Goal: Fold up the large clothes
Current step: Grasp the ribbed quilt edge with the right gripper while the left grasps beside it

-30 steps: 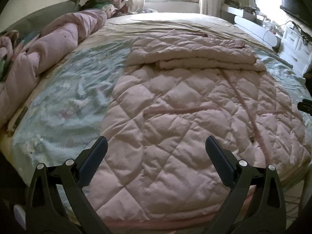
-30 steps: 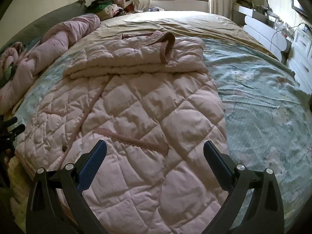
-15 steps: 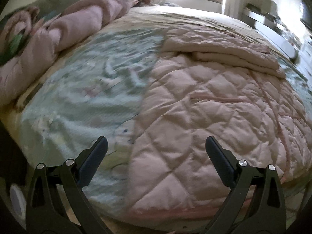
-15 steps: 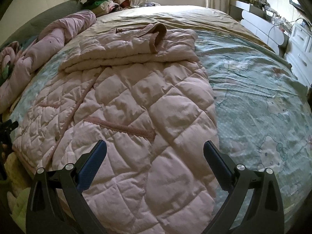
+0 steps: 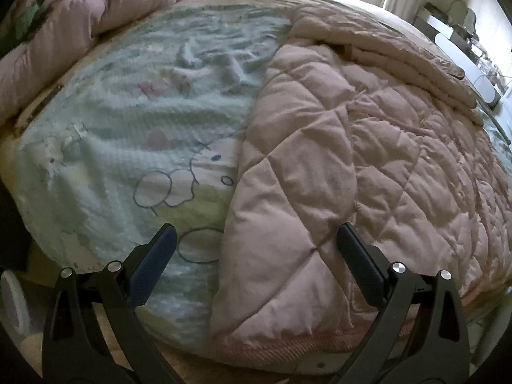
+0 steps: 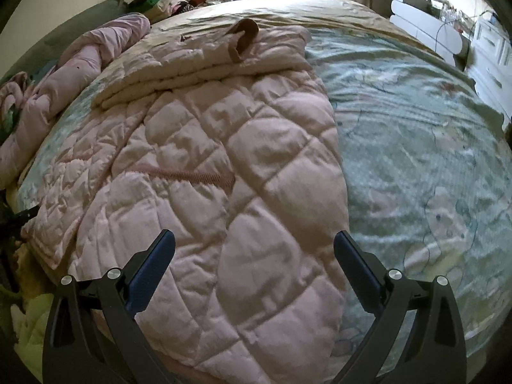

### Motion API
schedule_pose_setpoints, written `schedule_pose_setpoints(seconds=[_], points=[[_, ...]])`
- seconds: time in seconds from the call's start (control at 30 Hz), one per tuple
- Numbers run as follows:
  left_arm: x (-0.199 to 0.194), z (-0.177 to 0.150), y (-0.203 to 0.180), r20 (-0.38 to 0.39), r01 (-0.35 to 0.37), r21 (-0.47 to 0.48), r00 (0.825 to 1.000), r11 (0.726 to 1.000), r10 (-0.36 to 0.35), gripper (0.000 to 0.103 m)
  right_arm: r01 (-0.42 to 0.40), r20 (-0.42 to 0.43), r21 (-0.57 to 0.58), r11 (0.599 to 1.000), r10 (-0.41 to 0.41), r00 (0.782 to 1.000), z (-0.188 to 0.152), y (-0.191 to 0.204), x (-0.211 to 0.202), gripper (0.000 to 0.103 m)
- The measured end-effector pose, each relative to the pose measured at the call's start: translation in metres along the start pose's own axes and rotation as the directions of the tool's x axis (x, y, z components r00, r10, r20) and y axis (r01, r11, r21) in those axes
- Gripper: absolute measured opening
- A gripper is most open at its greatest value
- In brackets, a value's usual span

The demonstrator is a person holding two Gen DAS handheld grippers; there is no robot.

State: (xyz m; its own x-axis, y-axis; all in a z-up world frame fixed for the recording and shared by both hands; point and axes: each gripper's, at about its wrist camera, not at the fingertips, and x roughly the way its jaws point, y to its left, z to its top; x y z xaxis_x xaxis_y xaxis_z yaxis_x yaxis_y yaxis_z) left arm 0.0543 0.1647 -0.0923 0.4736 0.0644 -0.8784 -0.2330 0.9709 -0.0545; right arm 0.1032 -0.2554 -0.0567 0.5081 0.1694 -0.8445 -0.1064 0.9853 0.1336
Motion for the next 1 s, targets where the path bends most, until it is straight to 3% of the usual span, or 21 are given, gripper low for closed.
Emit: schedule_pose_setpoints(seconds=[0.43, 0.7, 0.77, 0.87, 0.93, 1.0], points=[[0.009, -0.006, 0.006, -0.029, 0.032, -0.040, 0.999, 0.999, -0.033, 0.094, 0.019, -0.078, 0.008, 1.000, -0.018, 0.997, -0.036, -0.012, -0.001, 0.099], [0.004, -0.016, 0.007, -0.023, 0.092, -0.073, 0.995, 0.993, -0.094, 0.094, -0.090, -0.149, 0.080, 0.993, 0.101, 0.984, -0.060, -0.027, -0.002, 0.099], [0.003, -0.019, 0.005, -0.033, 0.136, -0.067, 0.990, 0.988, -0.138, 0.094, -0.118, -0.162, 0.107, 0.987, 0.134, 0.978, -0.068, -0.031, -0.003, 0.099], [0.004, -0.022, -0.001, -0.037, 0.128, -0.049, 0.991, 0.991, -0.130, 0.094, -0.151, -0.165, 0.124, 0.981, 0.171, 0.971, -0.074, -0.031, -0.005, 0.098], [0.004, -0.022, 0.001, -0.041, 0.136, -0.055, 0.990, 0.989, -0.138, 0.094, -0.168, -0.168, 0.118, 0.979, 0.187, 0.968, -0.080, -0.028, -0.006, 0.095], [0.006, -0.023, 0.003, -0.047, 0.148, -0.067, 0.987, 0.987, -0.152, 0.094, -0.179, -0.179, 0.111, 0.978, 0.197, 0.964, -0.086, -0.026, -0.005, 0.084]])
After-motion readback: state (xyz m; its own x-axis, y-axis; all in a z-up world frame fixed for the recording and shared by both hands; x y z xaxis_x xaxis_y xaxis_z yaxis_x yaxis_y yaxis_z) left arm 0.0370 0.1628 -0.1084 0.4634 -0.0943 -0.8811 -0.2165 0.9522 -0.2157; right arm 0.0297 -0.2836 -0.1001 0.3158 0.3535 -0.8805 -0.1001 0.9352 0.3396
